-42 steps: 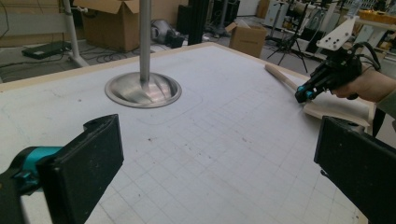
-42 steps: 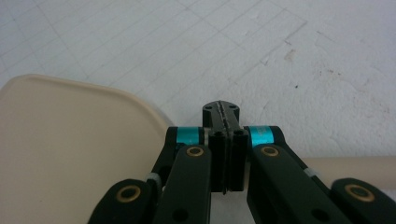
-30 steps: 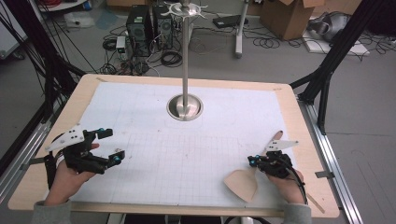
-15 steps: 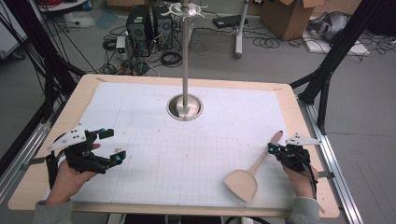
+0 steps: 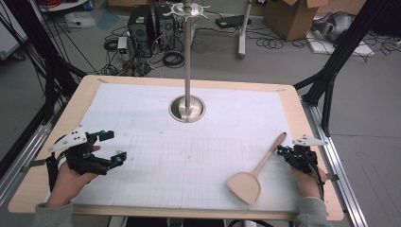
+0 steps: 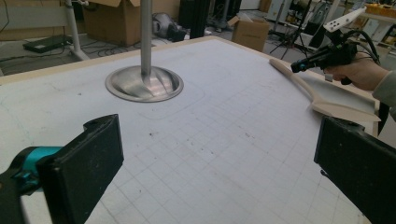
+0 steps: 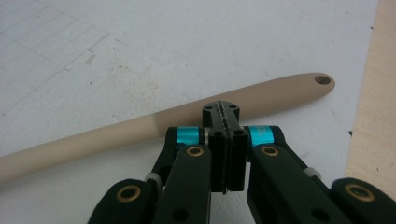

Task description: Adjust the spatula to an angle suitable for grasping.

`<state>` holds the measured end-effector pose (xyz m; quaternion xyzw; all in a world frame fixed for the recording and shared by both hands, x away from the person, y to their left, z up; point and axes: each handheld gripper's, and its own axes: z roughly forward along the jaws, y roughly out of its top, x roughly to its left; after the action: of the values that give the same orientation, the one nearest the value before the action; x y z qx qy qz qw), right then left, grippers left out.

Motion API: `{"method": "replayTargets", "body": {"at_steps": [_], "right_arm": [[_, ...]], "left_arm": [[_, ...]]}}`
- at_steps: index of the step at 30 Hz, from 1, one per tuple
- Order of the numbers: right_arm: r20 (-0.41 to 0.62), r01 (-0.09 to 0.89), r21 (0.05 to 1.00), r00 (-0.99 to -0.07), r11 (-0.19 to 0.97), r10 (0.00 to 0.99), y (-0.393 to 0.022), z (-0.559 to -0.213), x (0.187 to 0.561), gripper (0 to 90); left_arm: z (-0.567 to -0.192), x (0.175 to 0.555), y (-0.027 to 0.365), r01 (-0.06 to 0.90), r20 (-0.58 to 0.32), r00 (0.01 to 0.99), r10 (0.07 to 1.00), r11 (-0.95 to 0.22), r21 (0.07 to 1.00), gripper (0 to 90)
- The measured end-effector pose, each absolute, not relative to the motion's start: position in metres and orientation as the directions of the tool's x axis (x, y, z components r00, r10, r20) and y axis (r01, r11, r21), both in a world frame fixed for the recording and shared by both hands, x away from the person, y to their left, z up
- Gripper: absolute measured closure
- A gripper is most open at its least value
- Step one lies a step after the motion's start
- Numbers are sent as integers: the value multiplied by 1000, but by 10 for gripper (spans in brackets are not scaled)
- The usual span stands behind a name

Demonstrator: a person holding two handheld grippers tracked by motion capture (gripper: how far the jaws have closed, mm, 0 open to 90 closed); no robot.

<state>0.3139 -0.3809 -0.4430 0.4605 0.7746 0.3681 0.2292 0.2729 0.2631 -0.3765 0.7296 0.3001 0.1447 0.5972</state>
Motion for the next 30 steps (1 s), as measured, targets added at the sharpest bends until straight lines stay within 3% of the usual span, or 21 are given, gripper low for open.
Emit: {"method": "replayTargets", "body": {"at_steps": [30], "right_arm": [[1, 523, 766, -580, 372, 814, -365, -450, 337, 900]], "left_arm": [[-381, 275, 269, 276, -147, 755, 639, -106, 955, 18]]}}
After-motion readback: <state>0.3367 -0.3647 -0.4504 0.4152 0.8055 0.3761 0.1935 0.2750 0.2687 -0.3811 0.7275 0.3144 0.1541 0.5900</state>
